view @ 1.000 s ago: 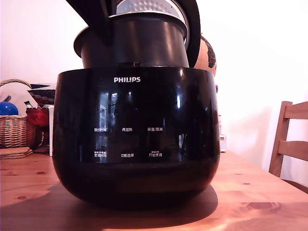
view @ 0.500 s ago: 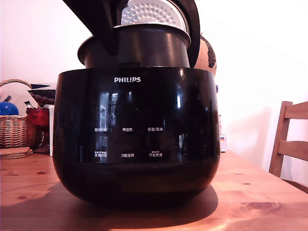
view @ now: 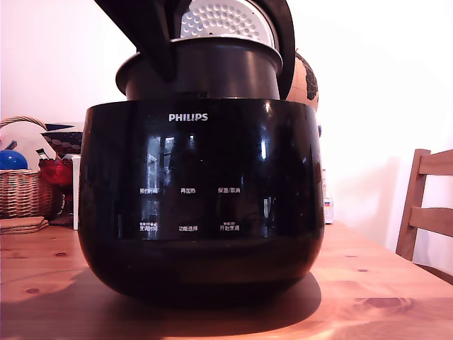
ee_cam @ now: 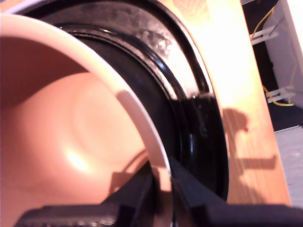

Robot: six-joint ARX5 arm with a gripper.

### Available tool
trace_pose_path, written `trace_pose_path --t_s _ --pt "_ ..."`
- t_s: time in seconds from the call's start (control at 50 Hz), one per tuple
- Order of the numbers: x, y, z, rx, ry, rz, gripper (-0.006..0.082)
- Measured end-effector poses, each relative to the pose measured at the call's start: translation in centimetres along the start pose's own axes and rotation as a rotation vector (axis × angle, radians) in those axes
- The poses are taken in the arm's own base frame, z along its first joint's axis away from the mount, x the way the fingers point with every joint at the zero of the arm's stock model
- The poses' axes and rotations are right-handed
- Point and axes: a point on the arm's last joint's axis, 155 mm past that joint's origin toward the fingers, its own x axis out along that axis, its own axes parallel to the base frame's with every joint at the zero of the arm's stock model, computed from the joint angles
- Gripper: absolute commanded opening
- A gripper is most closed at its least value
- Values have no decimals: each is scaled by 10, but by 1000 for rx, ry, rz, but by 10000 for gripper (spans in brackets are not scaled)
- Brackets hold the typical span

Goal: Place the pot you are holding inside the rice cooker

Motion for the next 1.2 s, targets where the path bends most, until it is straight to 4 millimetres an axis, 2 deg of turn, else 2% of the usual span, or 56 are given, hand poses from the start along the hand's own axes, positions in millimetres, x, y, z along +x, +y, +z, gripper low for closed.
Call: trace_pose_path --t_s 0.5,0.9,1.06,1.2 --pt "7 -2 4 -38 -16 -30 -21" --pt "6 -2 12 -47 -57 -35 118" --pt "5 -5 14 -47 -66 -49 120" --pt "4 -9 19 -42 -71 -56 166"
